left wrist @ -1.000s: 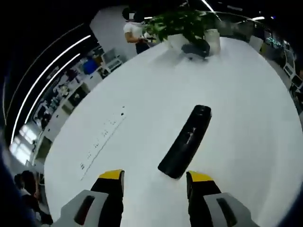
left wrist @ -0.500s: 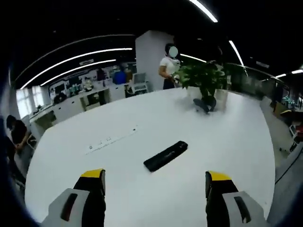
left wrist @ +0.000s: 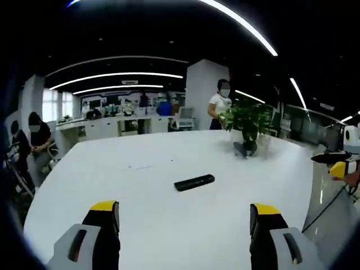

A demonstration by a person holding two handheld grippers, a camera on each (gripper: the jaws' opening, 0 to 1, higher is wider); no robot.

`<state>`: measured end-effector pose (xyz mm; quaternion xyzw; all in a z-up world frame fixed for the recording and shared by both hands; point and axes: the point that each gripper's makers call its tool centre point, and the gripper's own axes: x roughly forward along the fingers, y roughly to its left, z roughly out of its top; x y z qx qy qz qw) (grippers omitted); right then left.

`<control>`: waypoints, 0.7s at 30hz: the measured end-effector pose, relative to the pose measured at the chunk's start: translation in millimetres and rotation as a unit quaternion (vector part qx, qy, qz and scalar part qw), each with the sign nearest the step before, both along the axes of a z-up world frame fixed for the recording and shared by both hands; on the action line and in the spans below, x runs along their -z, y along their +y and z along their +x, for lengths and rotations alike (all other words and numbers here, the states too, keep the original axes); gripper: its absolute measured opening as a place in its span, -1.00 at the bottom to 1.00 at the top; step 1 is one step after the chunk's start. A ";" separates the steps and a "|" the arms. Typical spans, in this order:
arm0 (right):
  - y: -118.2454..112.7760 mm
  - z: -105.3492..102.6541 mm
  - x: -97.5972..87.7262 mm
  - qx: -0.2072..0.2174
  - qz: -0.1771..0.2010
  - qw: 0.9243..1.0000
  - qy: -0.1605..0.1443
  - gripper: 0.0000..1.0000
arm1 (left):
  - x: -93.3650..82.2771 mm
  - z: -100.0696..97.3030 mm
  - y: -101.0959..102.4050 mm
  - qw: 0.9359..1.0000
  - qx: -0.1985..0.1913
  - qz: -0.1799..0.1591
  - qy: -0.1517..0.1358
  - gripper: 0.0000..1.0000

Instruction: Press the specified remote control buttons in sequence, fully releasing each button before pressing the next.

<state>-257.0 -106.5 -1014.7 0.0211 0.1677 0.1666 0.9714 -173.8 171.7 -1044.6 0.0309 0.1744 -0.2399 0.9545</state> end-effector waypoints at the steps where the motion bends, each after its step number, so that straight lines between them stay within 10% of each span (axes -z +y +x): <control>1: -0.8 -2.1 0.1 0.001 -0.001 1.000 -0.001 0.98 | 1.3 -5.3 0.9 1.000 0.001 0.004 0.002 0.99; 21: -14.6 -10.2 -13.2 0.013 -0.047 0.998 -0.039 0.98 | -12.9 -70.3 23.8 0.999 -0.041 0.013 -0.031 0.99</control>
